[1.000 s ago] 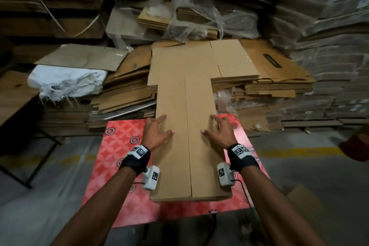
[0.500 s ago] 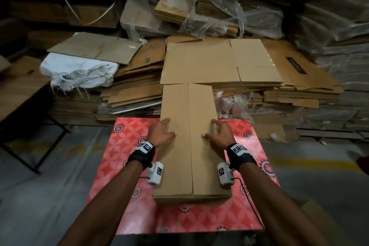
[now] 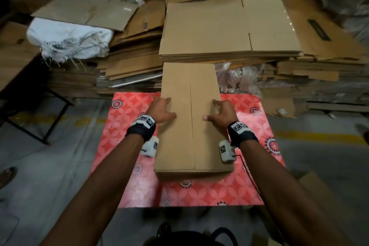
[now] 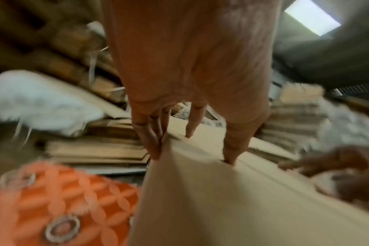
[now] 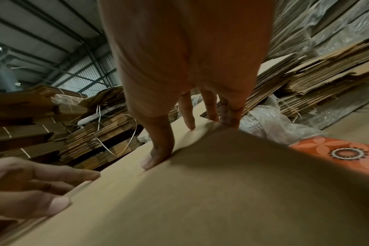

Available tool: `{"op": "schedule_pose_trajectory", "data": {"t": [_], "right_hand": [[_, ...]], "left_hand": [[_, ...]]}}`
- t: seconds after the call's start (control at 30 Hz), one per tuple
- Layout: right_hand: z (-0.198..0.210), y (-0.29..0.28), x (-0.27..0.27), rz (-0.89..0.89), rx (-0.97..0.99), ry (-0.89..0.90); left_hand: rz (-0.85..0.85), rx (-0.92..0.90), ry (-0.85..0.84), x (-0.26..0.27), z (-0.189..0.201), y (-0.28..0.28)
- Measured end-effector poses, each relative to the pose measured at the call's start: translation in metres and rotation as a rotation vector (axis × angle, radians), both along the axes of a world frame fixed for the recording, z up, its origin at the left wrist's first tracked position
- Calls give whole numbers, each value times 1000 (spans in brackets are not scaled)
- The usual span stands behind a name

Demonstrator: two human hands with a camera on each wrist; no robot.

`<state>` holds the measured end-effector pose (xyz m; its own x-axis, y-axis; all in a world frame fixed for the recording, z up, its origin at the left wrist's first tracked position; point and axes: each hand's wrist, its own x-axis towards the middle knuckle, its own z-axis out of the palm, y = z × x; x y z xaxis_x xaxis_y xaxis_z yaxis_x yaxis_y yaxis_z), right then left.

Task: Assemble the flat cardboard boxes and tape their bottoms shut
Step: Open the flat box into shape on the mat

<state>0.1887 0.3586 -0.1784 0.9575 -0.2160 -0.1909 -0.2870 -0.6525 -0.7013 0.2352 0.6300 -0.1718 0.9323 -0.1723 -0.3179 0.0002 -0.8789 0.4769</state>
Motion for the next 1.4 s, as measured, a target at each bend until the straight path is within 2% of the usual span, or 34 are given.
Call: {"op": "schedule_pose_trajectory", "data": {"t": [0.17,0.3,0.47,0.57,0.73,0.87,0.97,1.1,1.4], "right_hand": [[8,3,-1,55,-95,16],[10,5,-22,148,-250,45],[1,8,-105,248,-305,-8],[-14,15,-160,299,-313,-67],[-38,30,-208,331,-395,-98],[-41,42,-221,266,-493,-80],[-38,43,-212,280,-594,-124],[-41,41,-195,381,-536,-159],[-49,37,-197,441,-596,-179]], "left_hand": [[-35,83,2,3,8,-9],[-82,87,8,-18,3,-5],[-132,112,-50,-109,-6,4],[-93,80,-38,-168,-12,5],[-58,103,-143,-227,-15,-6],[-53,126,-169,-241,-18,-12],[-65,183,-173,-237,-13,-13],[-87,266,-221,-232,-8,-11],[-149,359,-307,-226,-7,-6]]}}
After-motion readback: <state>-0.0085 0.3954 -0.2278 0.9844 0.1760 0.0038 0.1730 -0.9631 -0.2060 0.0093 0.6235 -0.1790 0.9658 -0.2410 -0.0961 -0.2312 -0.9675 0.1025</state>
